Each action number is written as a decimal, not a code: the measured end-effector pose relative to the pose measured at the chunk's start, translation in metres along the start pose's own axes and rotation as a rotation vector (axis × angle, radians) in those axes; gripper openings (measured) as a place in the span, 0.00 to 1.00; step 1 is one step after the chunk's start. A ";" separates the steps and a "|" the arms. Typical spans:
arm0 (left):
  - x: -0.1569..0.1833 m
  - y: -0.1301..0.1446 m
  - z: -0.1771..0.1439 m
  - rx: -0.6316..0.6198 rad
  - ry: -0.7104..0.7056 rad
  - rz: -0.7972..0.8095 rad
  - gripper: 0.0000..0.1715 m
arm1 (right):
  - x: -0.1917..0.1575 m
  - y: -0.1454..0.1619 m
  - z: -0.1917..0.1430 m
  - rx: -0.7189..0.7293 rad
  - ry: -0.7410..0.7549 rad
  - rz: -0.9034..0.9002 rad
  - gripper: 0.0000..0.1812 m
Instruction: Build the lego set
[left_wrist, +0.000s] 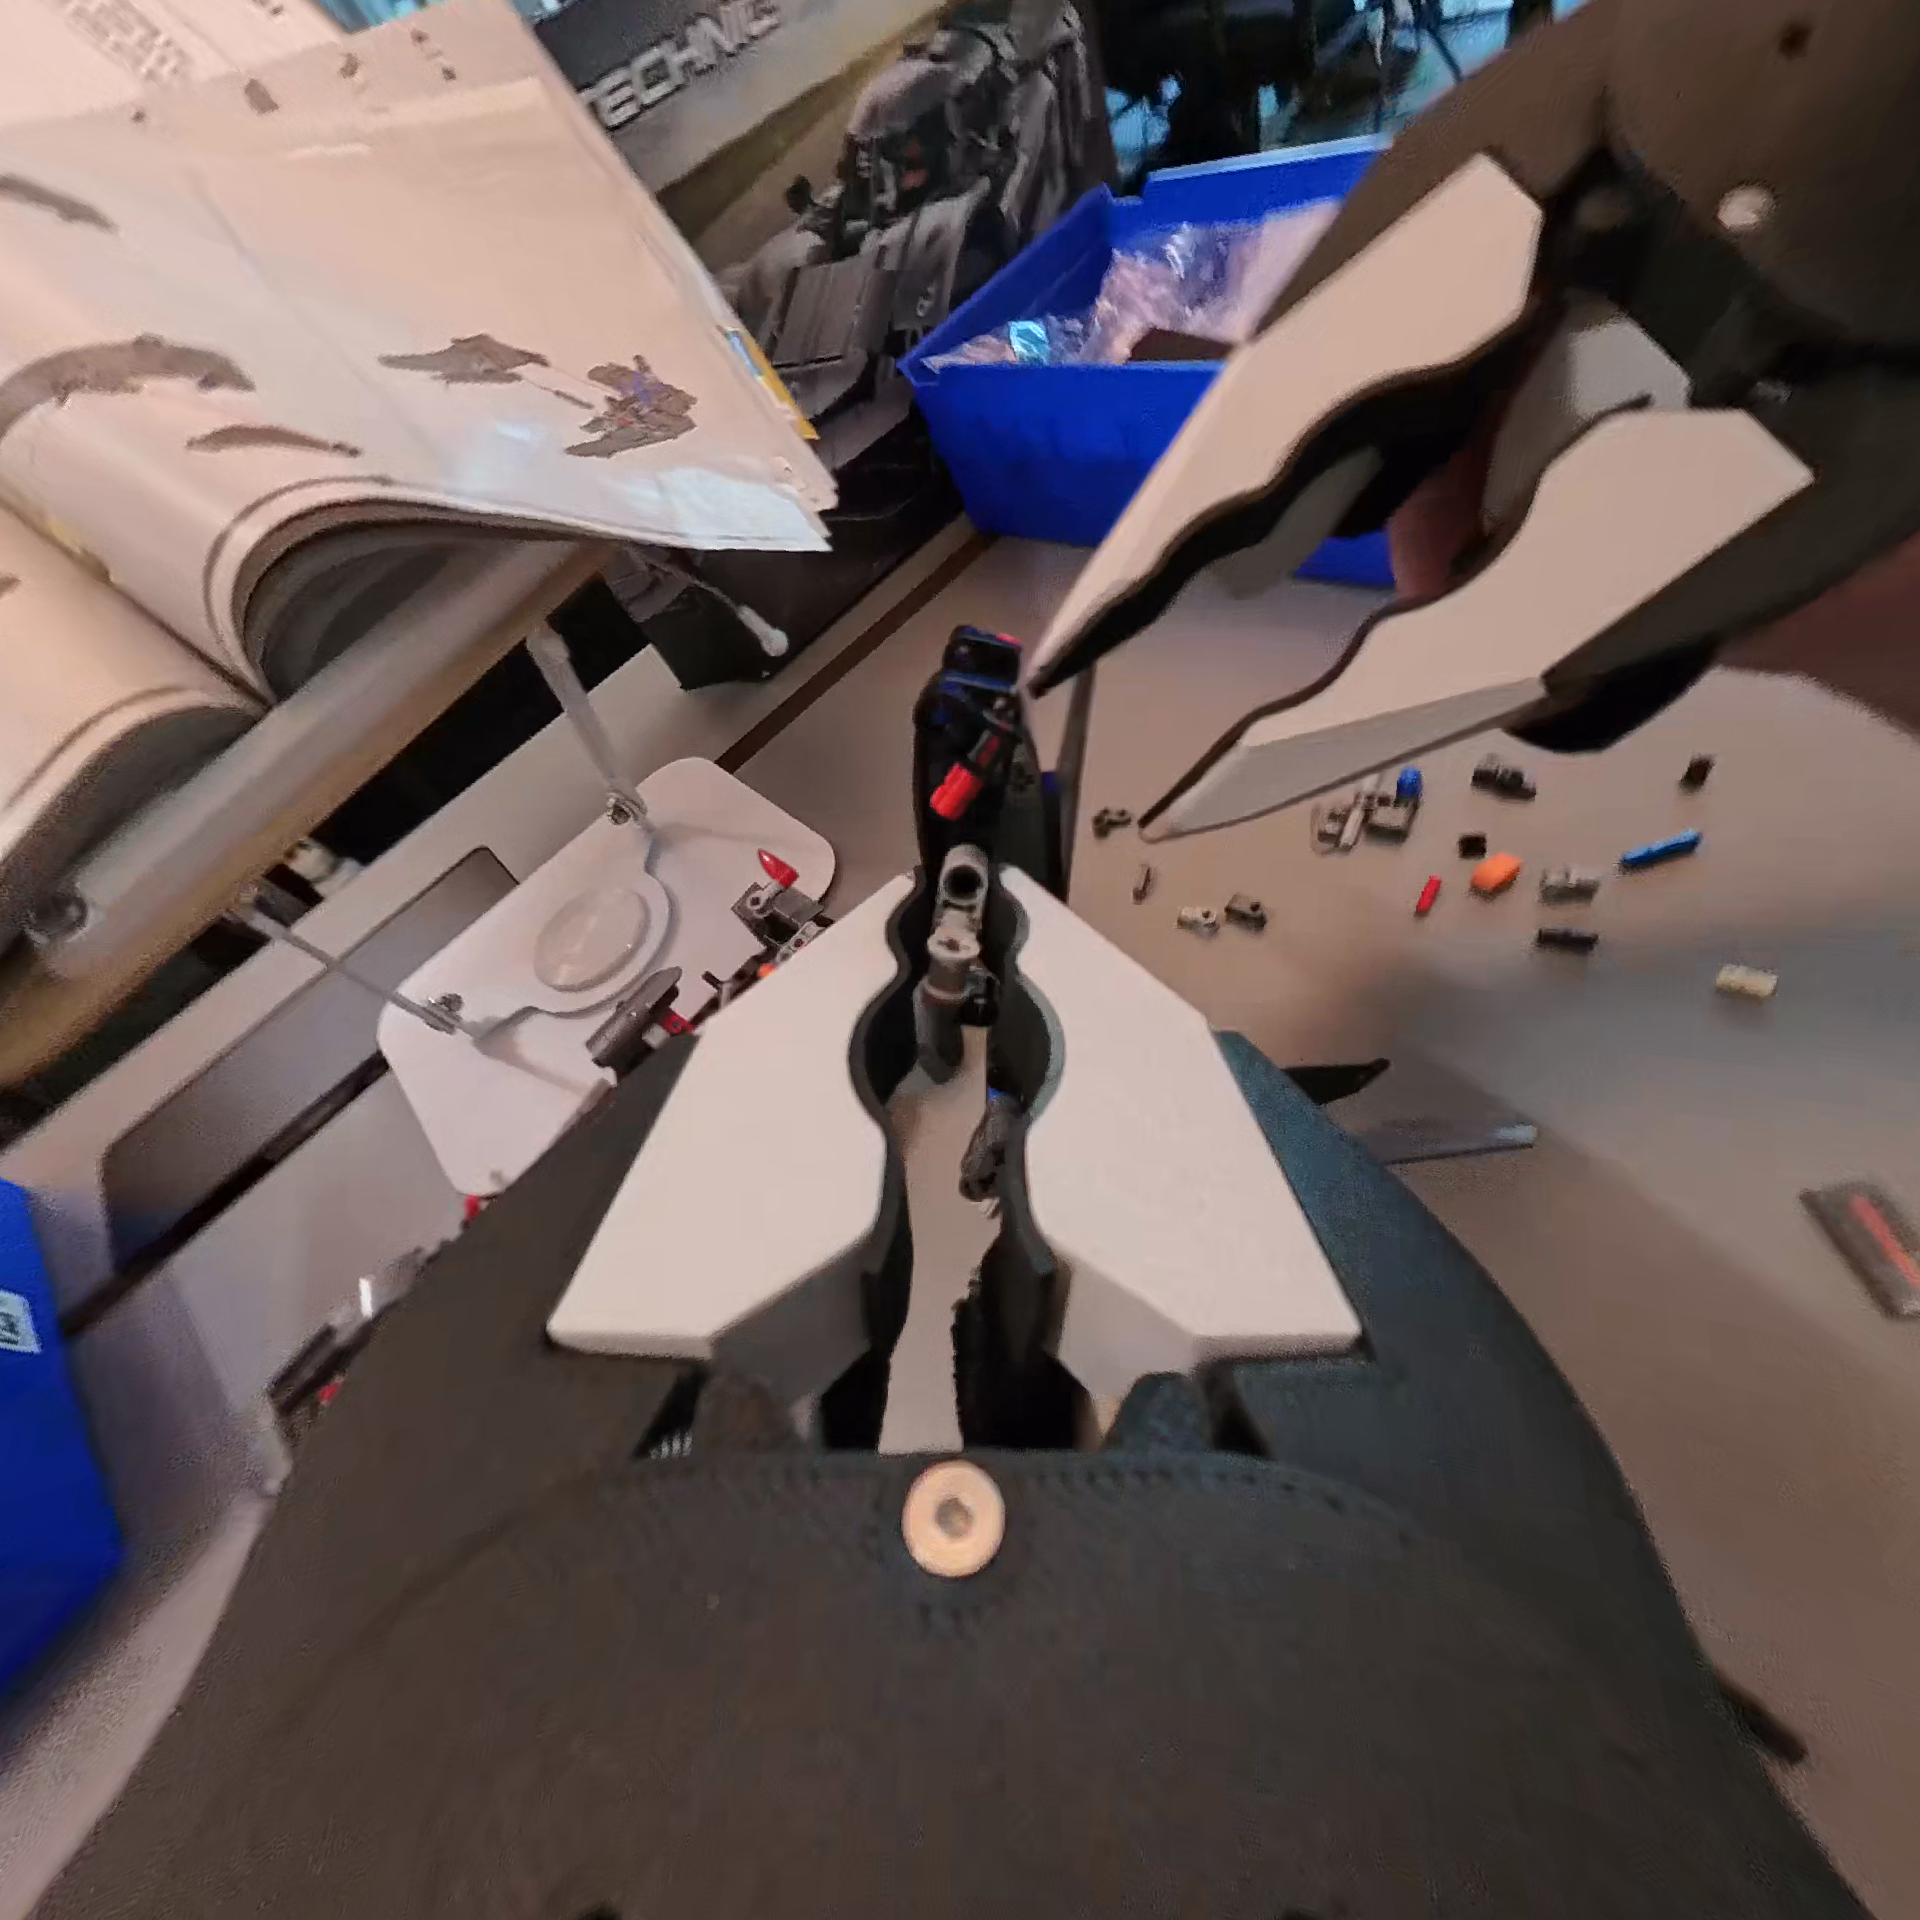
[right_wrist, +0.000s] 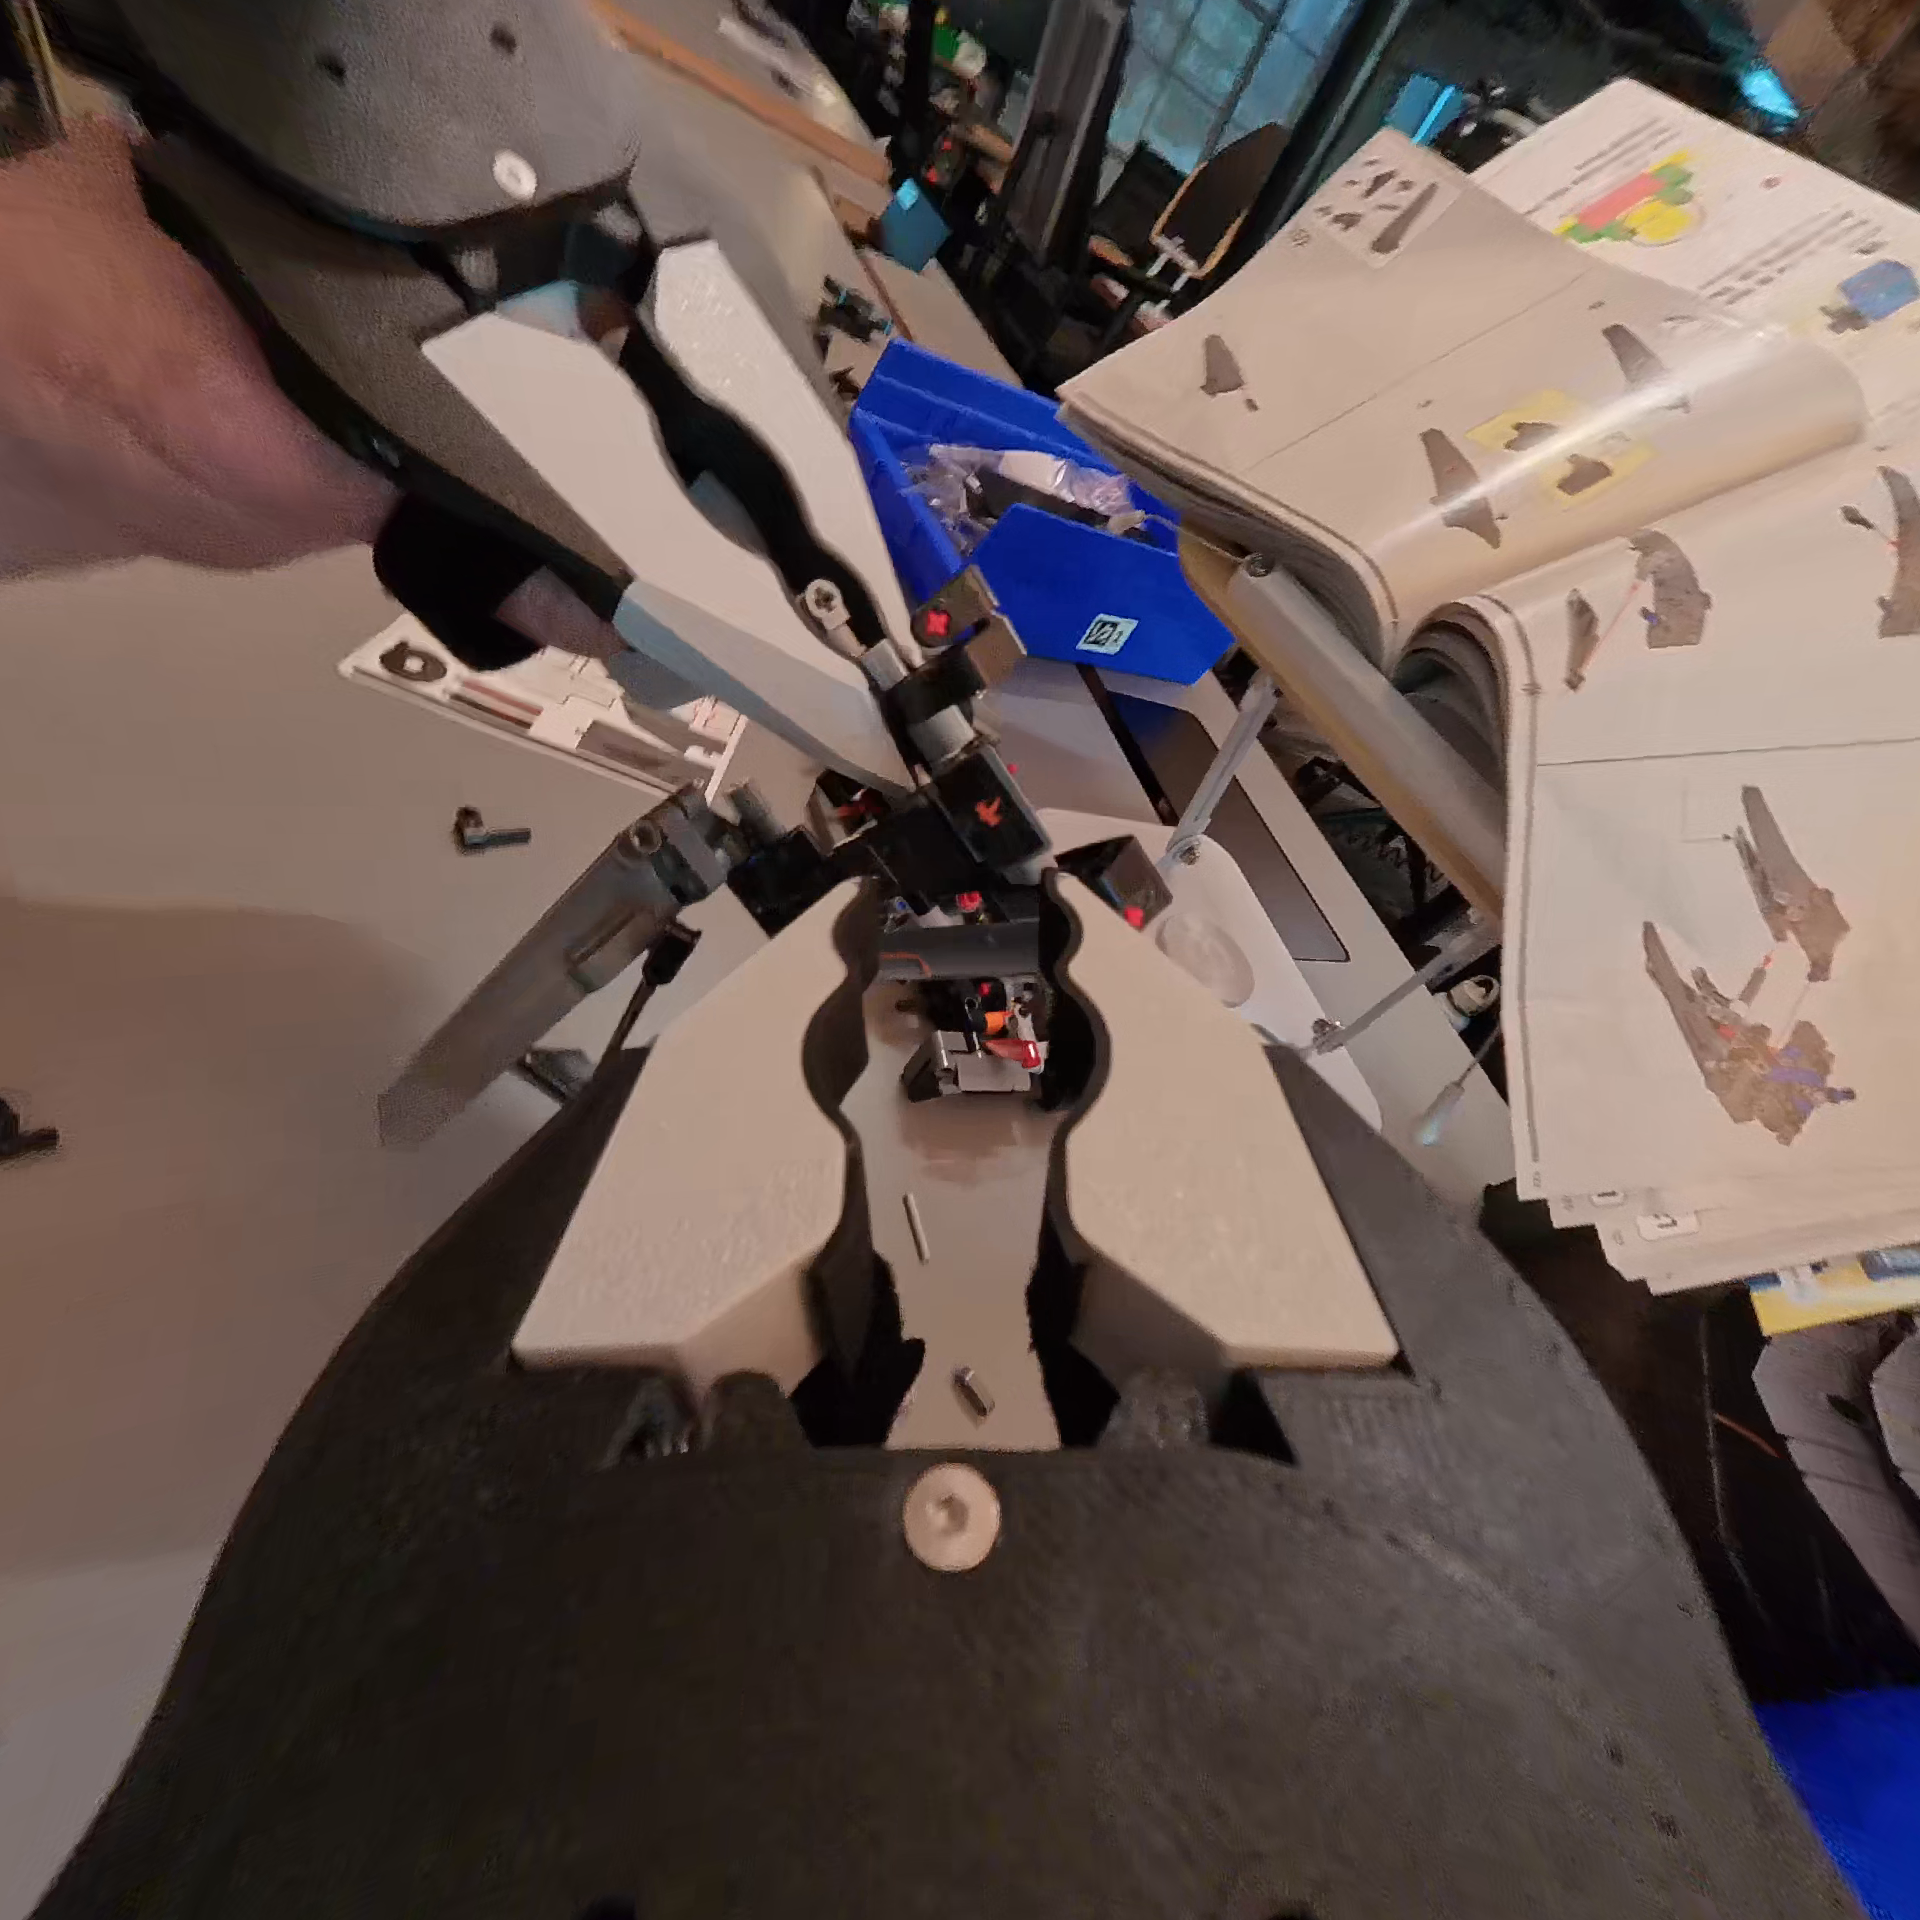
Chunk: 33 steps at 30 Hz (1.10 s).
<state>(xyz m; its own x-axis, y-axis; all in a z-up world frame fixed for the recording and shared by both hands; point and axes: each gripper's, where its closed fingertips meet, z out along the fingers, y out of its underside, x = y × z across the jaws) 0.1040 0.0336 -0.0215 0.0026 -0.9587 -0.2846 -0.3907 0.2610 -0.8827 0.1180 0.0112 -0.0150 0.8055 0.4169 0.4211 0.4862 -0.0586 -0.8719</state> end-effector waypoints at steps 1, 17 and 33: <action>-0.003 -0.001 0.000 0.019 -0.003 -0.049 0.04 | 0.002 -0.004 -0.002 0.032 0.006 0.031 0.14; -0.031 -0.005 0.007 0.177 -0.006 -0.414 0.04 | 0.007 0.006 -0.011 0.033 -0.119 0.223 0.06; -0.033 -0.033 -0.008 0.371 0.204 -0.558 0.04 | -0.002 -0.035 -0.025 0.352 -0.310 0.385 0.22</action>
<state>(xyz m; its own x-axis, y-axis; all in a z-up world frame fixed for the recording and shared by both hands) 0.1092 0.0559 0.0200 -0.0759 -0.9534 0.2922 -0.0417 -0.2897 -0.9562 0.1076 -0.0105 0.0213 0.7392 0.6734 0.0131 -0.0039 0.0237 -0.9997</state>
